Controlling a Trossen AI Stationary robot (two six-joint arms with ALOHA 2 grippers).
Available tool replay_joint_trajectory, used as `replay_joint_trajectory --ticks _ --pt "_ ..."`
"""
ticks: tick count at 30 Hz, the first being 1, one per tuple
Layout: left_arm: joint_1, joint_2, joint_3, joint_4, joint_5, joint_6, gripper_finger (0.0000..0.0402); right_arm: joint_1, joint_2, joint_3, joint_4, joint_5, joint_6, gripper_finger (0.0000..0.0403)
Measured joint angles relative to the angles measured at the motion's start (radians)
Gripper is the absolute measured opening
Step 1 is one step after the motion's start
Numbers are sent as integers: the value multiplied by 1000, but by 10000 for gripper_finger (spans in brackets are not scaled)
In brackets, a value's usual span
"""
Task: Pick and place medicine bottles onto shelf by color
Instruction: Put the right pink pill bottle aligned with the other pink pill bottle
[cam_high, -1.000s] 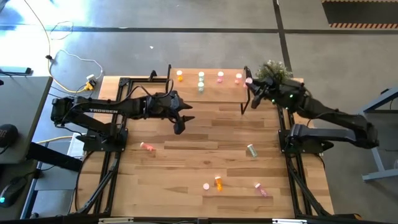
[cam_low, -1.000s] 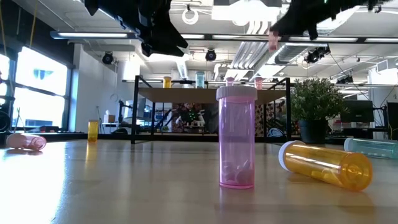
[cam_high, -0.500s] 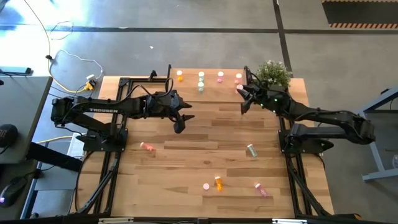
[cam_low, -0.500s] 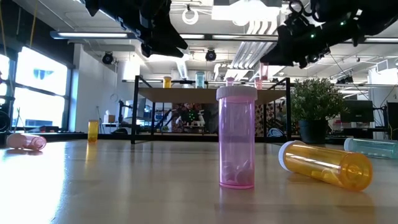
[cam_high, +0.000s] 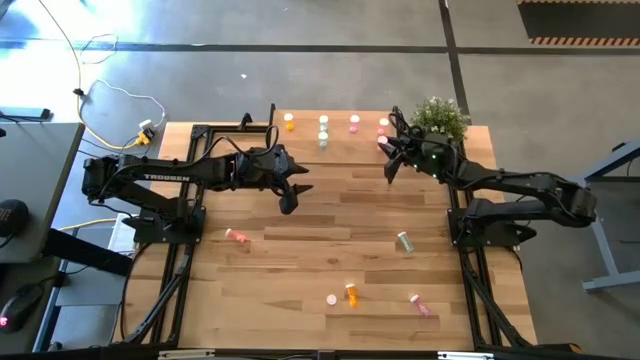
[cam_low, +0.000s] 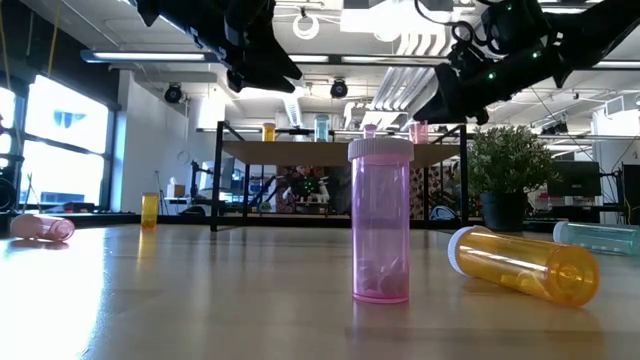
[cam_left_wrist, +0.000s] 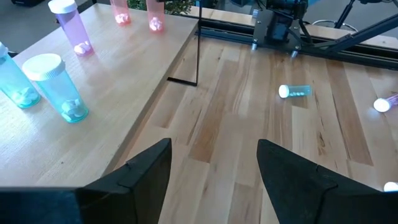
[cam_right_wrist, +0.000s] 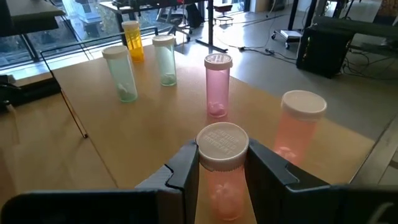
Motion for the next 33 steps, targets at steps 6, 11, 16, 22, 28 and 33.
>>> replay_joint_trajectory --ticks 6,11,16,22,28,33 --pt "0 0 0 0 0 0 227 -1 3 0 -1 0 3 92" --pt "0 0 0 0 0 0 227 -1 3 0 -7 0 3 93" --pt "0 0 0 0 0 0 227 -1 3 0 -8 5 4 118" --pt "0 0 0 0 0 0 227 -1 3 0 -8 38 3 147" --pt "0 0 0 0 0 0 227 -1 3 0 0 48 3 149" --pt "0 0 0 0 0 0 227 -1 2 0 6 48 4 149"
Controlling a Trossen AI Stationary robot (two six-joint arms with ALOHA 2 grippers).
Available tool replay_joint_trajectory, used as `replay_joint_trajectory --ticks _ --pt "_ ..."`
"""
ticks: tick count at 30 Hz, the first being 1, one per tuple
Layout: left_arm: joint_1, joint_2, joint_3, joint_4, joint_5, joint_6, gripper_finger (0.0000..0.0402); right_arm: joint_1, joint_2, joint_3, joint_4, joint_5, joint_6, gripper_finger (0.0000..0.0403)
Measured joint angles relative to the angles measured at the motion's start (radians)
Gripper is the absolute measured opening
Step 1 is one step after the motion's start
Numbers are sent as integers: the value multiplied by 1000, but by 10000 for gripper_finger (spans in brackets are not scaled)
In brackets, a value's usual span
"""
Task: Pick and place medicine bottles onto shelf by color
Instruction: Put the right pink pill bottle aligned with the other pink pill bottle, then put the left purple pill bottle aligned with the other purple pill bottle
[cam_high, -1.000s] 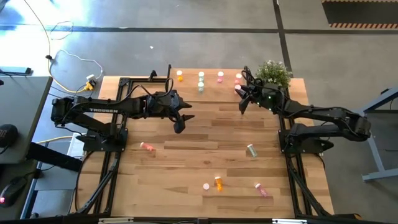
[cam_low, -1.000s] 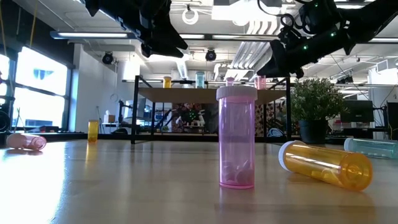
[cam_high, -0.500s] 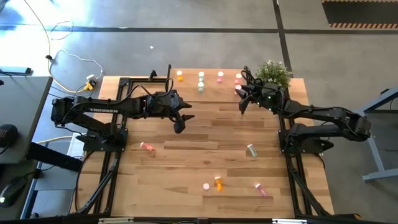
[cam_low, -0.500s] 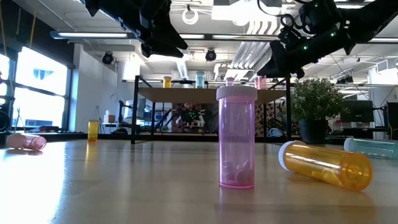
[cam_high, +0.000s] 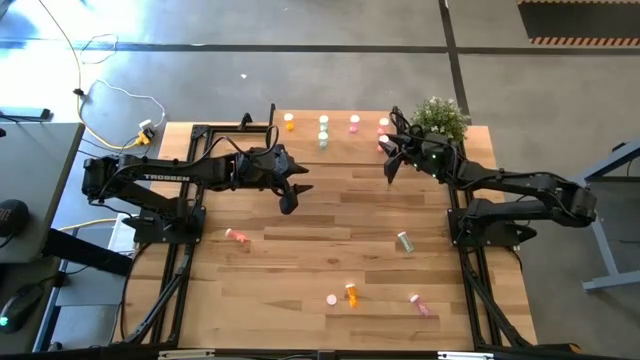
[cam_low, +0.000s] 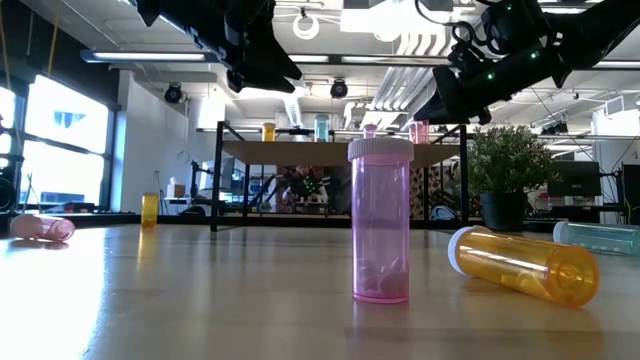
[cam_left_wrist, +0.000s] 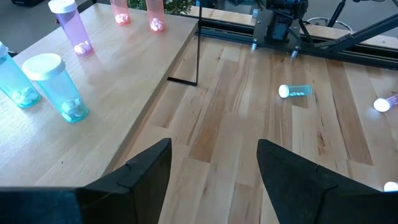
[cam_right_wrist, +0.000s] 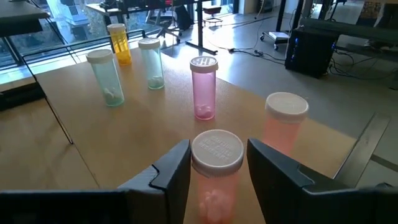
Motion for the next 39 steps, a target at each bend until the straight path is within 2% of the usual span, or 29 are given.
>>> replay_joint_trajectory --ticks 6,15,23,29,35,39 --pt "0 0 0 -1 0 0 227 0 -22 0 0 0 0 149" --pt "0 0 0 -2 0 0 227 3 -128 0 1 0 3 149" --pt "0 -25 0 -64 1 -2 227 85 -246 0 -56 -1 68 149" --pt "-2 -57 0 -123 2 -1 227 201 -303 23 -262 -8 218 149" --pt "-7 -78 0 -124 1 0 227 331 -298 218 -640 -11 349 149" --pt "-7 -78 0 -128 2 16 227 412 -298 329 -798 -11 458 149"
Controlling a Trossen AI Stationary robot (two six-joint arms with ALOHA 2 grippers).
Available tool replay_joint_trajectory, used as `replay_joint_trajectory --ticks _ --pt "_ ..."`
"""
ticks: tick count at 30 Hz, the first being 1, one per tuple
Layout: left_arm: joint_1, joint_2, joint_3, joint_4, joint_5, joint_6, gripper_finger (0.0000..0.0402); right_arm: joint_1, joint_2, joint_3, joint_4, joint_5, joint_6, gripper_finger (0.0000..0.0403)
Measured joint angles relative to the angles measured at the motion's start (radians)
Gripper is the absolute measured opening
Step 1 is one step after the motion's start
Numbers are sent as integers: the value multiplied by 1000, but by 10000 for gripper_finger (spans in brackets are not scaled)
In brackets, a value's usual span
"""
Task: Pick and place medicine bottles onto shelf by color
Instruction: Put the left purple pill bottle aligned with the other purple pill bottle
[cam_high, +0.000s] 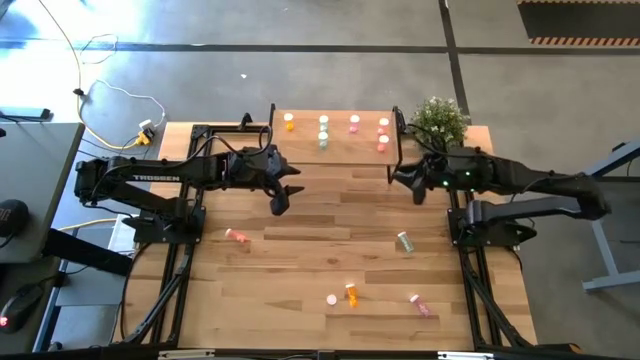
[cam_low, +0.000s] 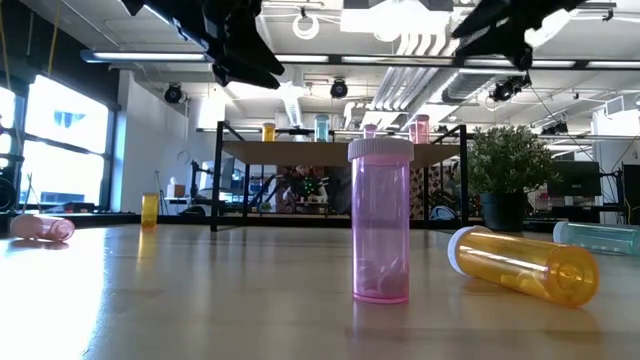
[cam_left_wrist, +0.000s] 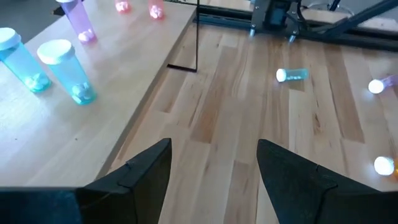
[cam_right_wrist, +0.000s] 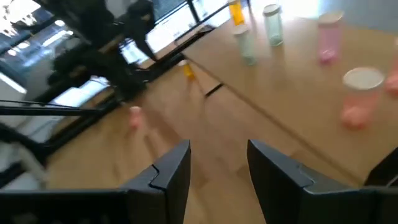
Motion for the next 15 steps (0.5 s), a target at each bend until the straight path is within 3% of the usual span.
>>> replay_joint_trajectory --ticks 6,15 --pt "-2 2 0 -23 36 -16 227 133 21 86 -116 0 186 149" --pt "-59 3 0 -93 57 -42 227 312 166 84 -67 -2 279 149"
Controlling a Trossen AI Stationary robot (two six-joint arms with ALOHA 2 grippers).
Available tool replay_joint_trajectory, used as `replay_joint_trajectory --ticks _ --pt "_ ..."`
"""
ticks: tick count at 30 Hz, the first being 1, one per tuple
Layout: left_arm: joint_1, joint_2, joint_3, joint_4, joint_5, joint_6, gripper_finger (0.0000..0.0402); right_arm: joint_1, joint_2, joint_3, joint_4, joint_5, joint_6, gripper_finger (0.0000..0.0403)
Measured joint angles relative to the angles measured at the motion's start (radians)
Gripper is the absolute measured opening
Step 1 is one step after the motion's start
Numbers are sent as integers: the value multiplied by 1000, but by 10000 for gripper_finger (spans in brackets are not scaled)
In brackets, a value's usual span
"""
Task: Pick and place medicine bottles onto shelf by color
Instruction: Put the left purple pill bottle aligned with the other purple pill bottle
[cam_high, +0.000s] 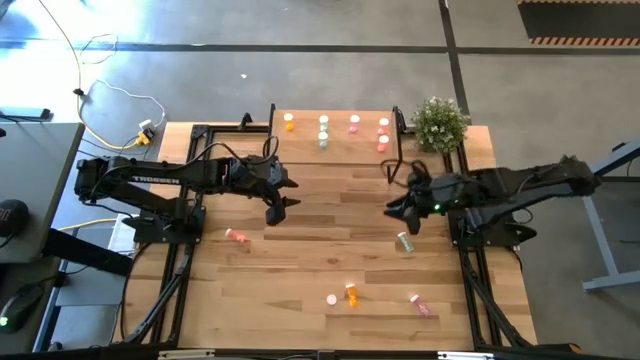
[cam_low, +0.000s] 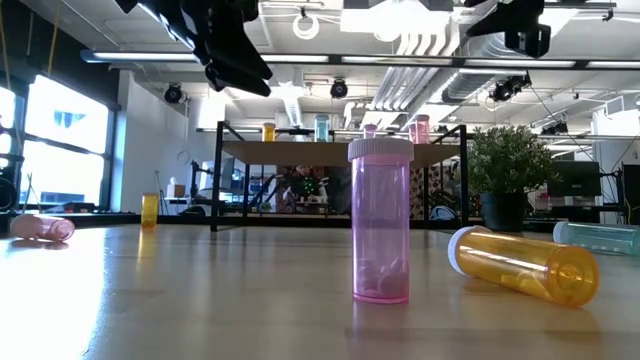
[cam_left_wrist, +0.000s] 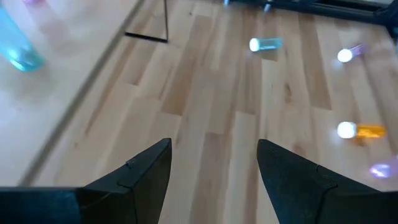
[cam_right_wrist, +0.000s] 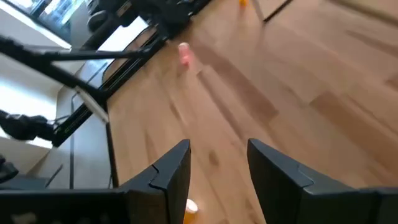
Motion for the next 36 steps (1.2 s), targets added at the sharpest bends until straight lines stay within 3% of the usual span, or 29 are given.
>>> replay_joint_trajectory --ticks 6,14,25,36 --pt "-85 0 0 -5 -1 -105 227 66 125 0 205 -18 -66 153" --pt "-217 0 0 -6 -3 -291 227 78 265 -1 475 -140 -177 197" --pt "-360 0 0 -139 -62 -423 227 153 517 -2 652 -290 -434 200" --pt "-416 0 0 -177 -75 -468 227 240 742 34 813 -298 -595 200"
